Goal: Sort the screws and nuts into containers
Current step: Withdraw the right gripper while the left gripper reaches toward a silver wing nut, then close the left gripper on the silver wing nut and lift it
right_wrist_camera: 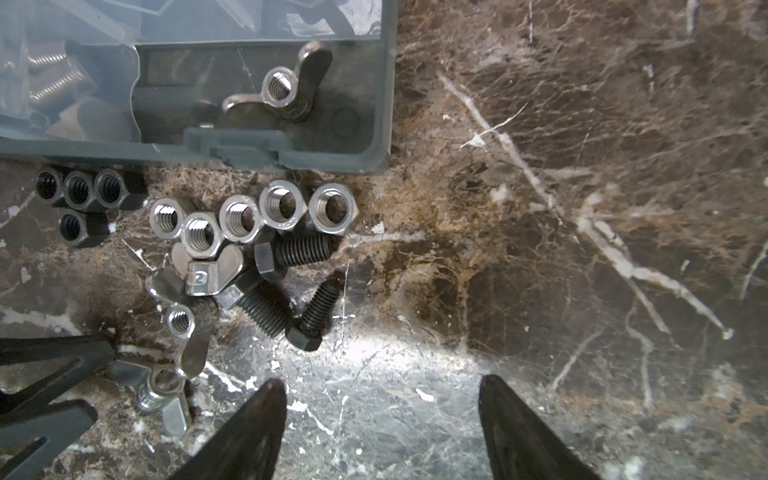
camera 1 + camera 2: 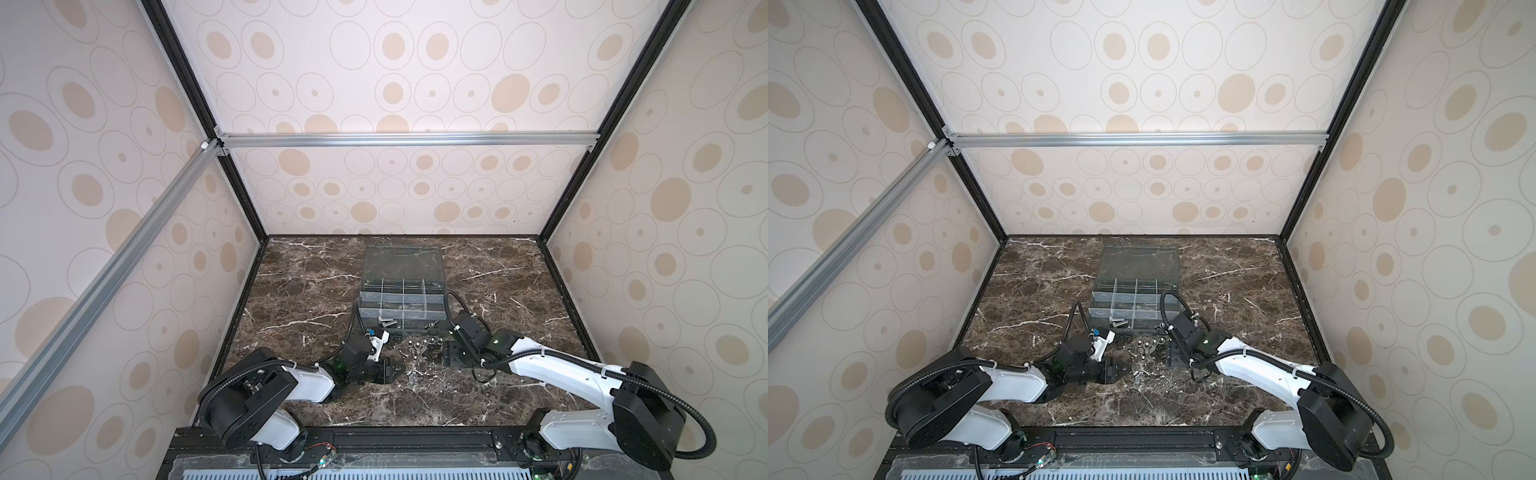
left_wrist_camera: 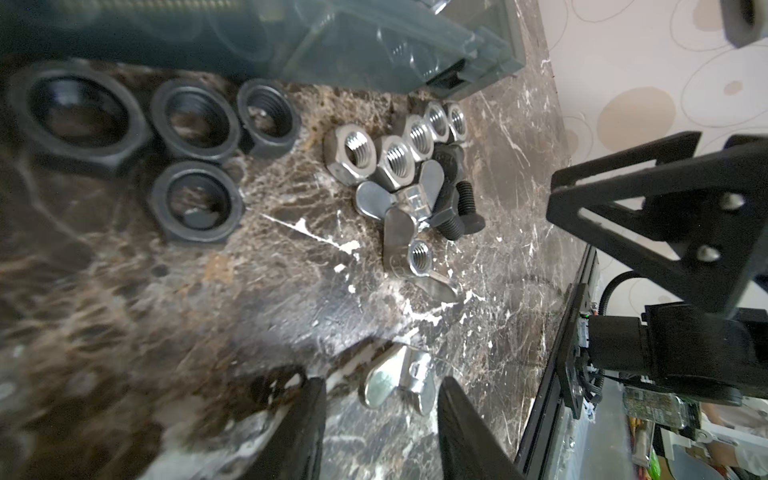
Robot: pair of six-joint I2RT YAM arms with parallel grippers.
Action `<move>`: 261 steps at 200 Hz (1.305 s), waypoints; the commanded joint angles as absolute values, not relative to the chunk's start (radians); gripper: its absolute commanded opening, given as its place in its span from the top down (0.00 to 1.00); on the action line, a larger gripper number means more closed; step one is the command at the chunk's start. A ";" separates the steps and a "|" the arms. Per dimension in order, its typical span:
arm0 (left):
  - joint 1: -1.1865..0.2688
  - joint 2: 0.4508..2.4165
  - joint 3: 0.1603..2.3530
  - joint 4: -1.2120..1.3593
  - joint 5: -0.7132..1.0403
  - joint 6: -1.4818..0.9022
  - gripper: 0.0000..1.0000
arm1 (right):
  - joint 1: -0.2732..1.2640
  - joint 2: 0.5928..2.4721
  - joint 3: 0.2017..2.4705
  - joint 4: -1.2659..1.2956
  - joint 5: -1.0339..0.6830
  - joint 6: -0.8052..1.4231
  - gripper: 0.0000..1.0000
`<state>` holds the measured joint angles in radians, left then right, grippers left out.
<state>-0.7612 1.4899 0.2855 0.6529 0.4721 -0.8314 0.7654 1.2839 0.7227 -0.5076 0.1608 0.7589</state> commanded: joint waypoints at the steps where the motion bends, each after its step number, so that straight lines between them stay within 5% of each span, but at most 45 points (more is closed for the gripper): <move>1: -0.767 1.533 0.277 0.694 0.509 -0.865 0.57 | 0.763 1.264 0.709 -0.515 0.180 0.778 0.23; 89: -0.767 1.625 0.261 0.805 0.546 -0.903 0.61 | 0.764 1.237 0.681 -0.507 0.182 0.797 0.23; 261: -0.766 1.660 0.221 0.939 0.571 -0.940 1.00 | 0.765 1.226 0.678 -0.520 0.173 0.811 0.24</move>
